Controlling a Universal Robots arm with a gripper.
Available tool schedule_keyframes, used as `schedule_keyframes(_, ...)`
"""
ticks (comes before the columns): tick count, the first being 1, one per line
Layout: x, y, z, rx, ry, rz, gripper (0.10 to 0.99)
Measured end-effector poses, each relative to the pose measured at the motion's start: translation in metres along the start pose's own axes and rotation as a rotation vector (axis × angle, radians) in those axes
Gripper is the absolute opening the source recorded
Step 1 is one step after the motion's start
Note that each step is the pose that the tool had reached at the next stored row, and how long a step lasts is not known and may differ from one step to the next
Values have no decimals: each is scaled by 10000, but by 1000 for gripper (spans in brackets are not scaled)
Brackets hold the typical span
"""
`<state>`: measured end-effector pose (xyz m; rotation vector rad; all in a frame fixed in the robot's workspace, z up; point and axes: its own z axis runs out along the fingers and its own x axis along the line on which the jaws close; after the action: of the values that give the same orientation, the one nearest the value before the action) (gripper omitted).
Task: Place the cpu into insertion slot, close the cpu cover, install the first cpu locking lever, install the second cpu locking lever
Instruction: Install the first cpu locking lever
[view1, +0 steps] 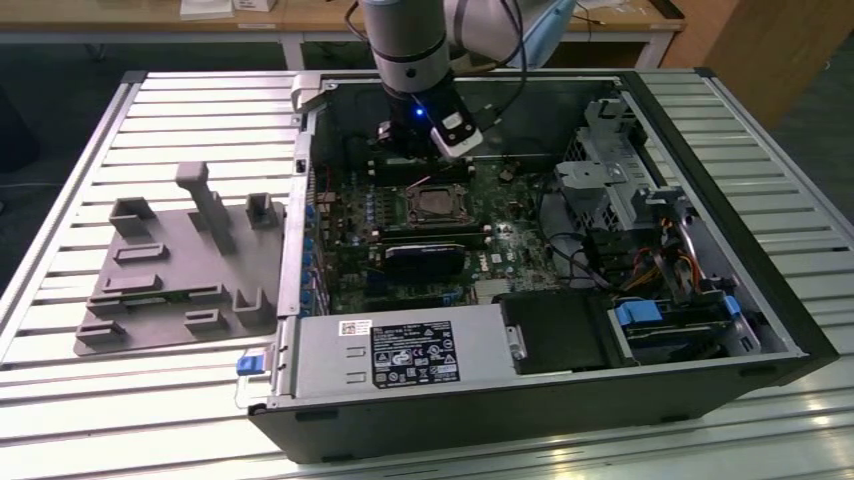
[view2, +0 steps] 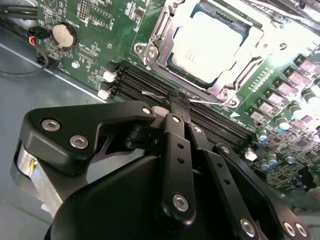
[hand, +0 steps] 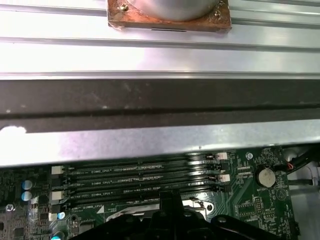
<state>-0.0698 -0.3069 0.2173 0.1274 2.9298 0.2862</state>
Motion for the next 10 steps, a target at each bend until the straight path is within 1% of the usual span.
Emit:
schedule_keyframes(5, -6, 1, 17, 29, -19, 92, 102)
schedule_keyframes(8, -3, -2, 34, 55, -57, 230, 102)
schedule_keyframes(10, -2, -3, 34, 64, -63, 265, 102)
